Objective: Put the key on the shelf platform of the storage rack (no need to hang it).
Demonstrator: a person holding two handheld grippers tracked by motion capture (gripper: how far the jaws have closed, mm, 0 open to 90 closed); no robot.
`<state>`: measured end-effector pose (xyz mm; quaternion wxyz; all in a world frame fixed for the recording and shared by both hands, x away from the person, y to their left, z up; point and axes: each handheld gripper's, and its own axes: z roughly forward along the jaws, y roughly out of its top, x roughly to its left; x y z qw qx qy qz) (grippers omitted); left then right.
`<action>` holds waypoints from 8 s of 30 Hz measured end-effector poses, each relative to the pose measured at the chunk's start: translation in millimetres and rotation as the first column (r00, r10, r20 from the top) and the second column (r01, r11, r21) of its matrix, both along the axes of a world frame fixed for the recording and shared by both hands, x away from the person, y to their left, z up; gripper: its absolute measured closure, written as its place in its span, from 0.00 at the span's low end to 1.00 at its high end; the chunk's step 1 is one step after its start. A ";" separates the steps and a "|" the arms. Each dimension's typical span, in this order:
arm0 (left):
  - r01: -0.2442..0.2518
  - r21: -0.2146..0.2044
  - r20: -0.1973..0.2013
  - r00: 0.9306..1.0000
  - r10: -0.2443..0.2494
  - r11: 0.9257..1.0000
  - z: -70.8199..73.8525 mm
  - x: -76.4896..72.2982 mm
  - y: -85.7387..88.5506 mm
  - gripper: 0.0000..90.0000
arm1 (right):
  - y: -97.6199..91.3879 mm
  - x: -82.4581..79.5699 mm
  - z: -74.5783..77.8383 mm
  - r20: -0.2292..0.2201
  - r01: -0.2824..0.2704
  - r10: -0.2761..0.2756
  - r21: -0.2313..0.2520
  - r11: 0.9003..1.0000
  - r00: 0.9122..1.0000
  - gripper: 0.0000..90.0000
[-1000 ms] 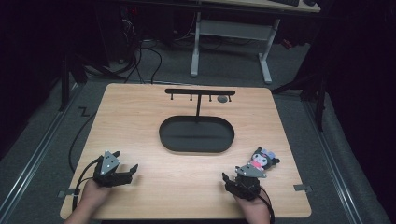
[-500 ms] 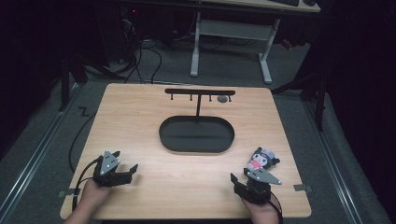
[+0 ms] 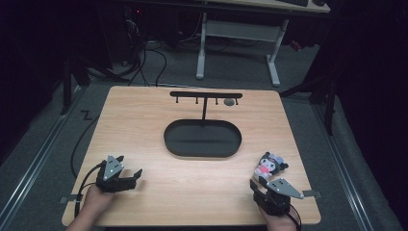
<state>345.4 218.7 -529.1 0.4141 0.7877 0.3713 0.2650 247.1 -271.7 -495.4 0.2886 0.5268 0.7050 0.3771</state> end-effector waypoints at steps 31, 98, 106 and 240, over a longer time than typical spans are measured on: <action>0.000 0.004 -0.002 1.000 0.000 1.000 0.2 1.1 -1.2 0.17 | -14.7 11.7 -11.3 -0.056 0.079 -0.080 -0.021 0.997 0.995 1.00; 0.002 0.001 -0.003 1.000 -0.002 1.000 0.0 0.7 -1.0 0.17 | 6.0 21.2 -19.6 -0.100 0.072 -0.077 -0.047 0.996 0.992 0.52; 0.005 0.003 -0.004 1.000 -0.005 1.000 0.0 0.6 -1.0 0.17 | 18.7 21.1 -20.4 -0.116 0.015 -0.019 -0.036 0.999 0.993 0.46; 0.005 0.006 0.003 1.000 -0.005 1.000 -0.4 -0.8 -1.5 0.17 | 41.4 94.0 31.1 -0.693 -0.180 -0.051 -0.257 0.950 0.719 0.53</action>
